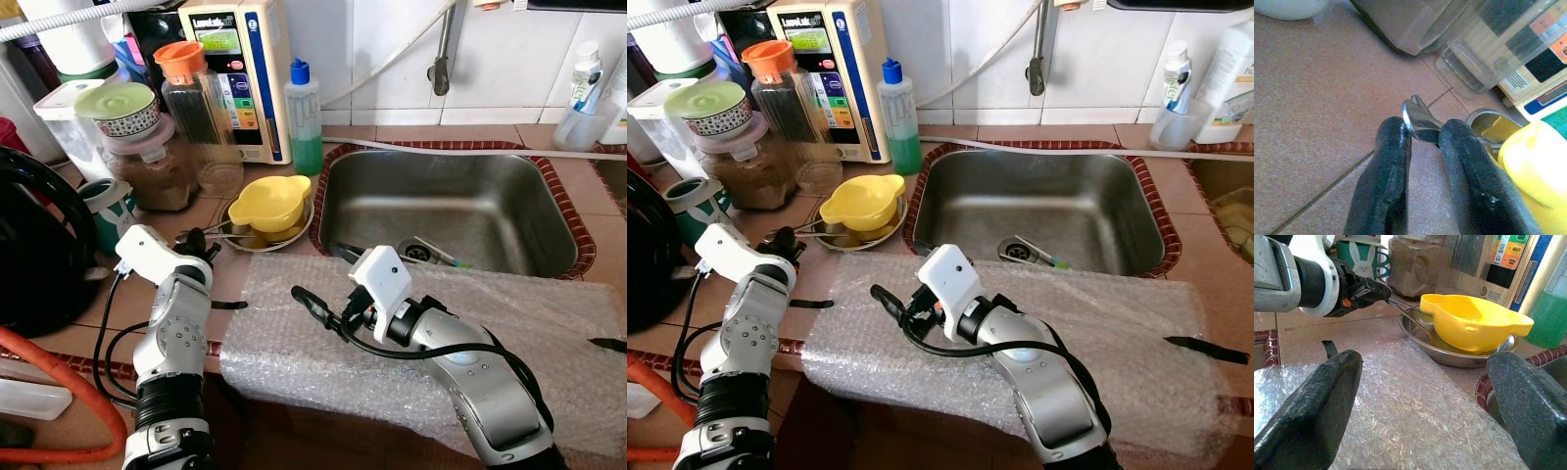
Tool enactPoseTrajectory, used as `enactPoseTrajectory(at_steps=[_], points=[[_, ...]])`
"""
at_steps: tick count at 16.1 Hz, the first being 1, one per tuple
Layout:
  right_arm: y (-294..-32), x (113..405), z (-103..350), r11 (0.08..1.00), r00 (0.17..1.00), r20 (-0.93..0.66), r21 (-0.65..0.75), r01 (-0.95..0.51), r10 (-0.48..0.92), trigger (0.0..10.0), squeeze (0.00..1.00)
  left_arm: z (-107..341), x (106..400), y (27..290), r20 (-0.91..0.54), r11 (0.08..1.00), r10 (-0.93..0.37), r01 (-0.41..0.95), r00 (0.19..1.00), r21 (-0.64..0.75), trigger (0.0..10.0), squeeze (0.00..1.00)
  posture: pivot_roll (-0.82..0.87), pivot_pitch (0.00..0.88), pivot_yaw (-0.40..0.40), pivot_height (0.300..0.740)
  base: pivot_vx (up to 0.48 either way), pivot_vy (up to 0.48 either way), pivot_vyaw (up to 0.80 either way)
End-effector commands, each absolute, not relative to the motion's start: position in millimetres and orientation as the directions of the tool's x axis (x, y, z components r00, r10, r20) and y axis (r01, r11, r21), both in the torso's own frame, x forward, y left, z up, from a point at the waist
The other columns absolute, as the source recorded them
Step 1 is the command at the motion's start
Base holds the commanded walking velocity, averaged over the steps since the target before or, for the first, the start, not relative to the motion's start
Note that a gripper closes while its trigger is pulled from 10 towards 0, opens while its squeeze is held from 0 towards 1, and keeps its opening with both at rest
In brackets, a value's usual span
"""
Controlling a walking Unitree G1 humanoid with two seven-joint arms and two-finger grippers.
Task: Kitchen organization
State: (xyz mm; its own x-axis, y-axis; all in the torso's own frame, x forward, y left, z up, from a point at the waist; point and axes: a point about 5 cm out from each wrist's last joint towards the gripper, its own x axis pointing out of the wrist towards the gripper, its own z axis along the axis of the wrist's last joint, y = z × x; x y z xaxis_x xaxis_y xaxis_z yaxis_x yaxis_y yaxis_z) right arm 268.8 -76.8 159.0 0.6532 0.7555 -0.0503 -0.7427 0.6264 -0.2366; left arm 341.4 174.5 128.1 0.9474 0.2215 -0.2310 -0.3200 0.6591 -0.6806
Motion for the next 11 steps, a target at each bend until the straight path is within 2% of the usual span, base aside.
enactPoseTrajectory(at_steps=[1, 5, 8, 11], points=[[-72.3, 267.1, 162.6, 0.607, 0.634, -0.036, -0.251, -0.754, 0.773, 10.0, 0.98, 132.2, 341.2, 182.6, -0.231, 0.655, 0.264, -0.350, 0.936, -0.669, 0.0, 0.00, -0.29, 0.063, 0.138, 0.740, 0.000, 0.000, 0.00], [-73.3, 268.2, 163.0, 0.609, 0.637, -0.034, -0.255, -0.751, 0.770, 10.0, 0.98, 151.9, 342.8, 190.5, -0.149, 0.668, 0.320, -0.334, 0.936, -0.664, 0.0, 0.00, -0.29, 0.061, 0.140, 0.740, 0.000, 0.000, 0.00], [-73.2, 268.5, 163.0, 0.608, 0.636, -0.033, -0.257, -0.751, 0.771, 10.0, 0.98, 160.7, 342.5, 194.5, -0.090, 0.717, 0.342, -0.322, 0.935, -0.618, 0.0, 0.00, -0.29, 0.060, 0.139, 0.740, 0.000, 0.000, 0.00], [-73.2, 268.5, 163.0, 0.608, 0.635, -0.033, -0.258, -0.751, 0.771, 10.0, 0.98, 161.2, 342.3, 194.7, -0.086, 0.720, 0.344, -0.321, 0.935, -0.616, 0.0, 0.00, -0.29, 0.060, 0.139, 0.740, 0.000, 0.000, 0.00]])
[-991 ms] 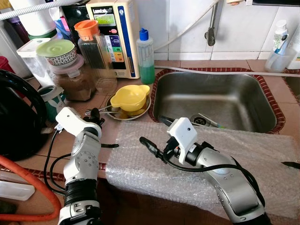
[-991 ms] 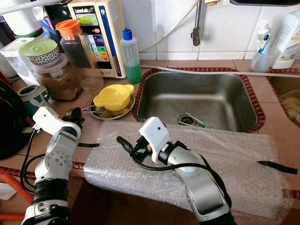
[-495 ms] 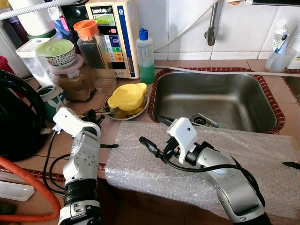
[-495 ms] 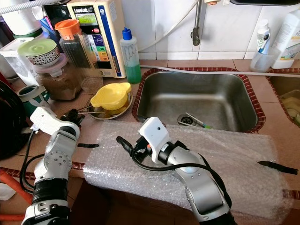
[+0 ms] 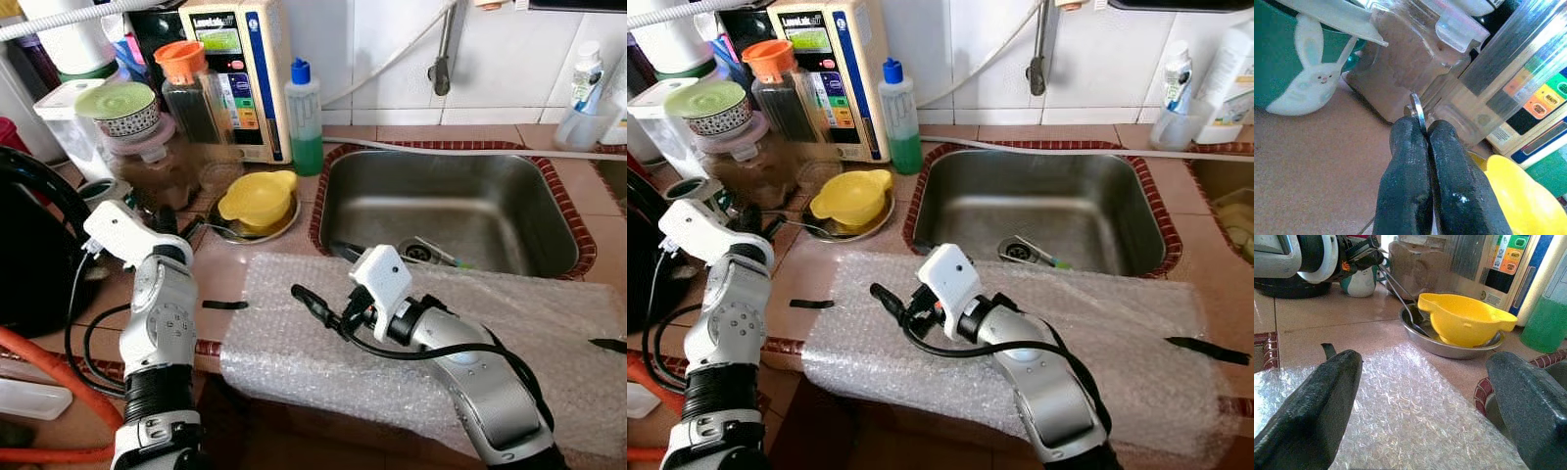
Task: Kitchen organization
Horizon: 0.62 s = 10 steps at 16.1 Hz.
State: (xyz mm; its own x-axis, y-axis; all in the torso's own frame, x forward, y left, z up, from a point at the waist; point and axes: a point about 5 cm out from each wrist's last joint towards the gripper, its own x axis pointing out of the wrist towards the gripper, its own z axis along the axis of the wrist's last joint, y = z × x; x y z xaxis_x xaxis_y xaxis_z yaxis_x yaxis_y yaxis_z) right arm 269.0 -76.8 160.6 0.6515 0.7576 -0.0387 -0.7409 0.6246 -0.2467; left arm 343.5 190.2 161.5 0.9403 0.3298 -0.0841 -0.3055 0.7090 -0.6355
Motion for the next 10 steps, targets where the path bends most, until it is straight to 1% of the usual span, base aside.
enactPoseTrajectory(at_steps=[1, 10], points=[[-73.2, 268.5, 163.0, 0.608, 0.635, -0.033, -0.258, -0.751, 0.771, 10.0, 0.98, 161.2, 342.3, 194.7, -0.086, 0.720, 0.344, -0.321, 0.935, -0.616, 0.0, 0.00, -0.29, 0.060, 0.139, 0.740, 0.000, 0.000, 0.00], [-73.2, 268.5, 163.0, 0.608, 0.635, -0.033, -0.258, -0.751, 0.771, 10.0, 0.98, 161.2, 342.3, 194.7, -0.086, 0.720, 0.344, -0.321, 0.935, -0.616, 0.0, 0.00, -0.29, 0.060, 0.139, 0.740, 0.000, 0.000, 0.00]])
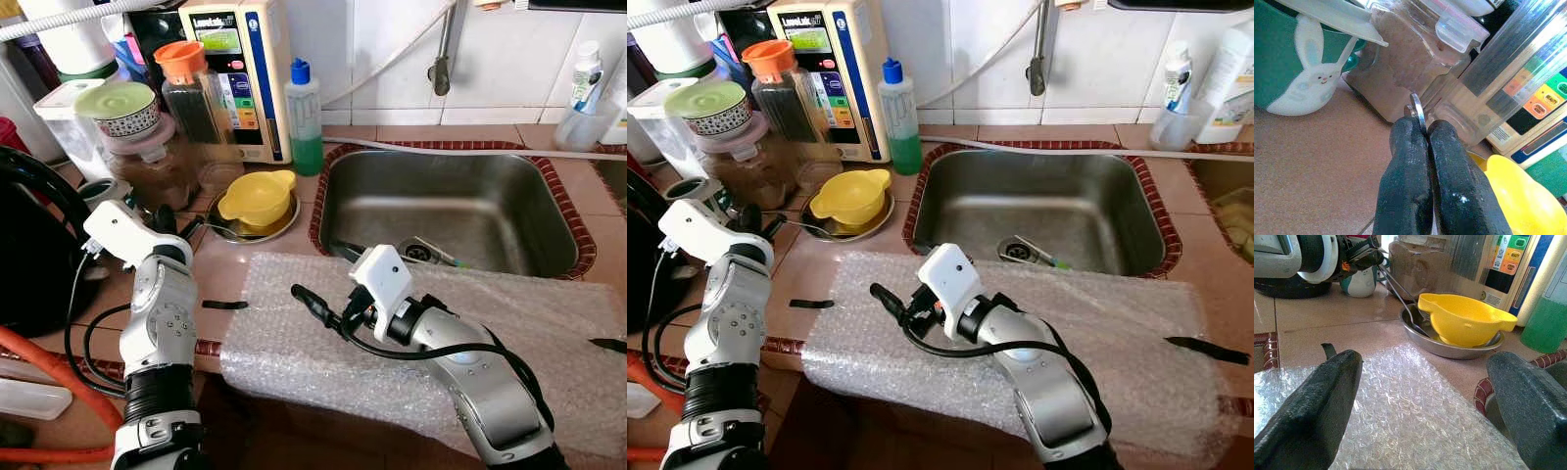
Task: Kitchen organization
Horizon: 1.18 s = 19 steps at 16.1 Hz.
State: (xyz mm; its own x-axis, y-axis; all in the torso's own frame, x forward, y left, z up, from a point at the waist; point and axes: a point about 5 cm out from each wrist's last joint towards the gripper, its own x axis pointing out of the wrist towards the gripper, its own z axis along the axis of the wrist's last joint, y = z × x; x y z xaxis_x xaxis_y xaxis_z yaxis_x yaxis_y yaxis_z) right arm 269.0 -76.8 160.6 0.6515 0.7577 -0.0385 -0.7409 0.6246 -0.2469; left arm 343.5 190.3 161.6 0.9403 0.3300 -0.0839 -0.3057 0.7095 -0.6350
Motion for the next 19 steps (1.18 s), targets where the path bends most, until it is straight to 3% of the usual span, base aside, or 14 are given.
enactPoseTrajectory(at_steps=[1, 4, 5, 8, 9, 10, 11, 12, 13, 14, 16, 17, 18, 19], points=[[-73.2, 268.5, 163.0, 0.608, 0.635, -0.033, -0.258, -0.751, 0.771, 10.0, 0.98, 161.2, 342.3, 194.7, -0.086, 0.720, 0.344, -0.321, 0.935, -0.616, 0.0, 0.00, -0.29, 0.060, 0.139, 0.740, 0.000, 0.000, 0.00], [-73.2, 268.8, 163.1, 0.608, 0.635, -0.033, -0.258, -0.751, 0.772, 10.0, 0.97, 161.3, 341.9, 194.6, -0.085, 0.720, 0.347, -0.324, 0.934, -0.613, 0.0, 0.00, -0.29, 0.060, 0.139, 0.740, 0.000, 0.000, 0.00], [-74.6, 271.0, 161.9, 0.609, 0.639, -0.039, -0.266, -0.747, 0.768, 10.0, 0.97, 150.5, 338.2, 177.8, -0.104, 0.768, 0.266, -0.276, 0.958, -0.578, 0.8, 0.00, -0.29, 0.057, 0.138, 0.740, 0.000, 0.000, 0.00], [-74.9, 271.7, 161.5, 0.609, 0.640, -0.041, -0.268, -0.747, 0.767, 10.0, 0.98, 148.1, 338.3, 175.4, -0.116, 0.777, 0.249, -0.270, 0.962, -0.569, 4.0, 0.00, -0.29, 0.055, 0.139, 0.740, 0.000, 0.000, 0.00], [-75.0, 272.0, 161.5, 0.609, 0.641, -0.041, -0.268, -0.746, 0.767, 10.0, 0.98, 147.1, 338.5, 174.8, -0.123, 0.779, 0.242, -0.269, 0.962, -0.566, 4.6, 0.00, -0.29, 0.056, 0.139, 0.740, 0.000, 0.000, 0.00], [-75.2, 272.2, 161.4, 0.610, 0.641, -0.041, -0.268, -0.746, 0.766, 10.0, 0.97, 146.0, 338.7, 173.1, -0.128, 0.781, 0.229, -0.261, 0.965, -0.568, 8.0, 0.00, -0.29, 0.055, 0.139, 0.740, 0.000, 0.000, 0.00], [-75.4, 272.7, 161.2, 0.610, 0.642, -0.041, -0.269, -0.745, 0.766, 10.0, 0.97, 145.8, 337.9, 170.3, -0.125, 0.788, 0.212, -0.245, 0.969, -0.564, 10.0, 0.09, -0.29, 0.055, 0.140, 0.740, 0.000, 0.000, 0.00], [-75.6, 273.1, 161.1, 0.611, 0.643, -0.041, -0.269, -0.744, 0.765, 10.0, 0.98, 145.6, 337.6, 168.5, -0.124, 0.794, 0.204, -0.238, 0.971, -0.559, 10.0, 0.73, -0.29, 0.055, 0.140, 0.740, 0.000, 0.000, 0.00], [-75.8, 273.4, 161.1, 0.611, 0.643, -0.041, -0.270, -0.744, 0.765, 10.0, 0.98, 145.7, 337.6, 168.1, -0.125, 0.794, 0.204, -0.238, 0.971, -0.559, 10.0, 0.73, -0.29, 0.055, 0.140, 0.740, 0.000, 0.000, 0.00], [-76.0, 274.1, 161.4, 0.612, 0.645, -0.040, -0.273, -0.742, 0.763, 10.0, 0.97, 143.9, 337.6, 167.9, -0.139, 0.798, 0.207, -0.249, 0.968, -0.549, 10.0, 1.00, -0.29, 0.053, 0.140, 0.740, 0.000, 0.000, 0.00], [-76.6, 274.5, 161.8, 0.614, 0.646, -0.039, -0.274, -0.740, 0.762, 10.0, 0.97, 141.4, 337.3, 168.7, -0.156, 0.804, 0.212, -0.263, 0.965, -0.534, 10.0, 1.00, -0.29, 0.053, 0.140, 0.740, 0.000, 0.000, 0.00], [-76.8, 274.7, 161.8, 0.615, 0.647, -0.039, -0.275, -0.740, 0.761, 10.0, 0.98, 140.4, 337.3, 169.2, -0.160, 0.804, 0.212, -0.266, 0.964, -0.532, 10.0, 0.70, -0.29, 0.053, 0.140, 0.740, 0.000, 0.000, 0.00], [-77.0, 274.9, 161.9, 0.615, 0.648, -0.038, -0.275, -0.739, 0.761, 10.0, 0.97, 139.6, 337.3, 169.6, -0.167, 0.805, 0.213, -0.269, 0.963, -0.528, 10.0, 0.00, -0.29, 0.053, 0.140, 0.740, 0.000, 0.000, 0.00], [-77.0, 274.9, 161.9, 0.615, 0.648, -0.038, -0.276, -0.739, 0.761, 10.0, 0.98, 139.1, 337.3, 169.8, -0.171, 0.804, 0.212, -0.271, 0.962, -0.529, 10.0, 0.00, -0.29, 0.053, 0.140, 0.740, 0.000, 0.000, 0.00]])
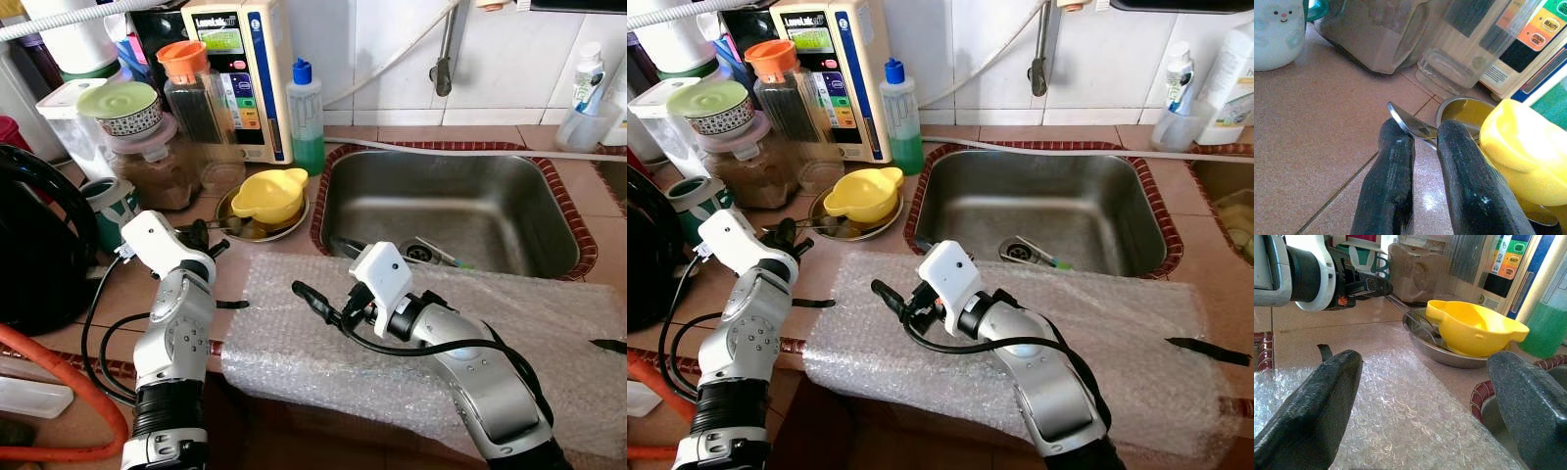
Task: Kitchen organization
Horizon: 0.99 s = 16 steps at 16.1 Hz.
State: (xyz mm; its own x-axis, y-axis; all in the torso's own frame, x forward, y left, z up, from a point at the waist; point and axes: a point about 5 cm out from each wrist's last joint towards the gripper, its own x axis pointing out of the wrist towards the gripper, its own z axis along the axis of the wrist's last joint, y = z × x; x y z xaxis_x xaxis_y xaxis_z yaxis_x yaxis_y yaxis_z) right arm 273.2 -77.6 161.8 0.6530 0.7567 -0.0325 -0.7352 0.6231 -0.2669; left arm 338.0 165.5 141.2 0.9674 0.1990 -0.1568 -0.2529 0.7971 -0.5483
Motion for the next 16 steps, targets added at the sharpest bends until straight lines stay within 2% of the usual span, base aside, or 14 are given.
enactPoseTrajectory(at_steps=[1, 2, 3, 4, 10, 11, 14, 15, 16], points=[[-77.4, 275.1, 161.8, 0.615, 0.648, -0.038, -0.277, -0.738, 0.760, 10.0, 0.97, 138.0, 337.0, 169.5, -0.176, 0.801, 0.208, -0.271, 0.962, -0.534, 10.0, 0.00, -0.29, 0.052, 0.141, 0.740, 0.000, 0.000, 0.00], [-77.8, 275.2, 161.8, 0.615, 0.649, -0.038, -0.279, -0.737, 0.760, 10.0, 0.97, 137.7, 336.8, 169.2, -0.177, 0.800, 0.206, -0.270, 0.962, -0.536, 10.0, 0.00, -0.29, 0.052, 0.141, 0.740, 0.000, 0.000, 0.00], [-77.9, 275.3, 161.9, 0.616, 0.649, -0.038, -0.278, -0.737, 0.760, 10.0, 0.97, 137.5, 336.6, 169.8, -0.178, 0.801, 0.210, -0.274, 0.961, -0.533, 6.0, 0.00, -0.29, 0.052, 0.141, 0.740, 0.000, 0.000, 0.00], [-78.1, 275.5, 161.8, 0.616, 0.649, -0.039, -0.280, -0.737, 0.759, 10.0, 0.97, 138.4, 336.4, 171.0, -0.167, 0.799, 0.214, -0.271, 0.962, -0.537, 0.0, 0.00, -0.29, 0.052, 0.140, 0.740, 0.000, 0.000, 0.00], [-79.1, 275.5, 161.3, 0.615, 0.650, -0.041, -0.283, -0.736, 0.759, 10.0, 0.97, 141.2, 336.3, 172.0, -0.146, 0.794, 0.221, -0.265, 0.964, -0.546, 0.0, 0.00, -0.29, 0.051, 0.140, 0.740, 0.000, 0.000, 0.00], [-79.2, 275.4, 161.1, 0.615, 0.650, -0.041, -0.283, -0.736, 0.759, 10.0, 0.97, 141.7, 336.3, 172.6, -0.143, 0.793, 0.226, -0.267, 0.964, -0.547, 0.4, 0.00, -0.29, 0.050, 0.141, 0.740, 0.000, 0.000, 0.00], [-79.3, 275.7, 161.0, 0.614, 0.650, -0.043, -0.284, -0.736, 0.759, 10.0, 0.97, 146.0, 336.5, 179.9, -0.114, 0.797, 0.270, -0.289, 0.956, -0.530, 3.8, 0.00, -0.29, 0.050, 0.141, 0.740, 0.000, 0.000, 0.00], [-79.3, 275.8, 161.0, 0.613, 0.649, -0.043, -0.284, -0.737, 0.760, 10.0, 0.98, 148.6, 336.0, 183.1, -0.093, 0.792, 0.288, -0.291, 0.953, -0.536, 3.1, 0.00, -0.29, 0.048, 0.138, 0.740, 0.000, 0.000, 0.00], [-79.2, 276.0, 161.1, 0.613, 0.648, -0.042, -0.284, -0.737, 0.760, 10.0, 0.97, 151.1, 335.7, 184.8, -0.075, 0.790, 0.297, -0.289, 0.952, -0.540, 2.0, 0.00, -0.29, 0.049, 0.138, 0.740, 0.000, 0.000, 0.00]])
